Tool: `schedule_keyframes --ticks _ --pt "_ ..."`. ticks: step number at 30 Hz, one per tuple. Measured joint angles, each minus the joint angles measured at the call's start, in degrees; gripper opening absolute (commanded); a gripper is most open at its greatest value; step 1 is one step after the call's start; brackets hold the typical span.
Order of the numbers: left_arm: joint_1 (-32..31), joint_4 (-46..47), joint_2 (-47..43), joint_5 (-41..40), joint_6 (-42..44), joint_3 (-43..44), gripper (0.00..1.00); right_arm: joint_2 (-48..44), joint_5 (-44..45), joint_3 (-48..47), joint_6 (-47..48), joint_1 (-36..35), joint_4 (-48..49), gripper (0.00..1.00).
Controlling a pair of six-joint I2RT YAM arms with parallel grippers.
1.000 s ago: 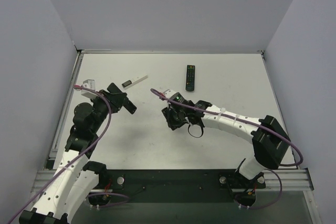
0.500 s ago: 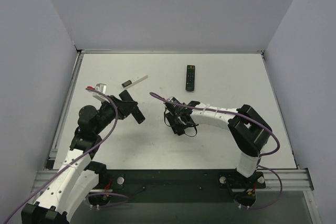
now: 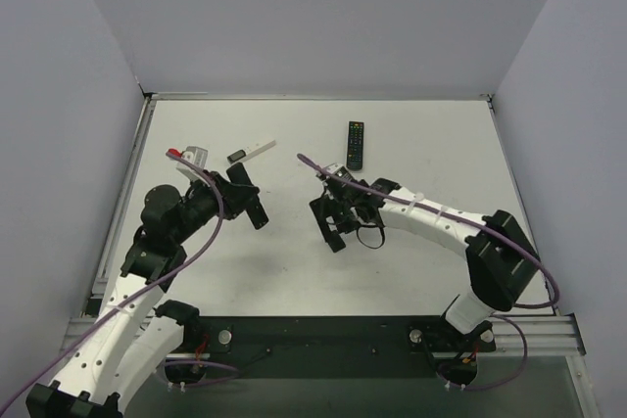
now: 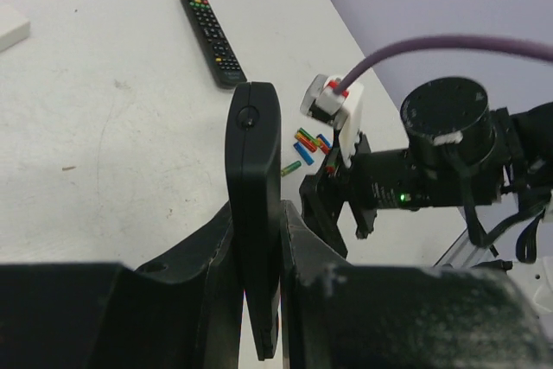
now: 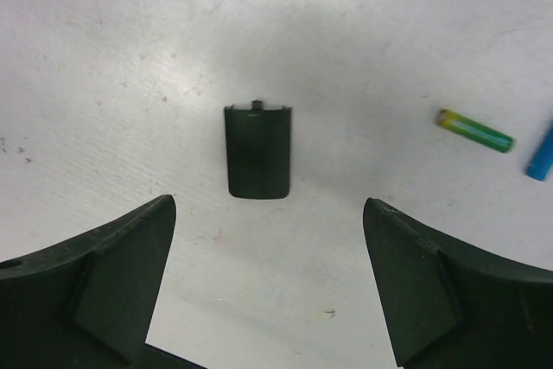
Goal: Load the batteries into the remote control
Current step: Place the battery cover at the center of the board, then pick up the battery from the center of the board.
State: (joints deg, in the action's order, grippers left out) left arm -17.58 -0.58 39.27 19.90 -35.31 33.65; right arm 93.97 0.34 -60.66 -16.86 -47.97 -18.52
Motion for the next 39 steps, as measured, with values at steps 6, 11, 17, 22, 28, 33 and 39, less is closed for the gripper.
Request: schedule_keyframes --ticks 6,11,17,22,28,33,39 --pt "-2.3 -2.7 3.8 2.5 6.6 6.5 0.0 -6.3 -3.0 -1.3 2.6 9.9 -1.7 0.76" --pt "0.6 4.8 8.5 9.5 2.8 3.0 0.0 -5.2 -8.7 -1.3 5.1 18.4 -3.1 0.75" --pt "2.8 10.0 11.8 16.5 -2.7 -1.7 0.0 -1.4 -14.3 -1.8 8.4 21.9 -4.3 0.75" --pt "4.3 13.7 12.3 20.6 -4.7 -1.9 0.0 3.5 -16.7 -3.9 10.2 22.5 -5.1 0.75" --pt "5.7 14.6 13.5 22.3 -5.4 -1.9 0.0 6.8 -17.2 -6.8 12.2 22.5 -5.8 0.75" --pt "5.7 13.8 13.5 22.4 -4.5 -1.9 0.0 8.8 -17.6 -9.7 14.2 22.5 -6.4 0.75" --pt "5.7 12.0 13.5 22.4 -3.0 -1.9 0.0 12.8 -18.8 -12.6 15.4 22.9 -6.9 0.75"
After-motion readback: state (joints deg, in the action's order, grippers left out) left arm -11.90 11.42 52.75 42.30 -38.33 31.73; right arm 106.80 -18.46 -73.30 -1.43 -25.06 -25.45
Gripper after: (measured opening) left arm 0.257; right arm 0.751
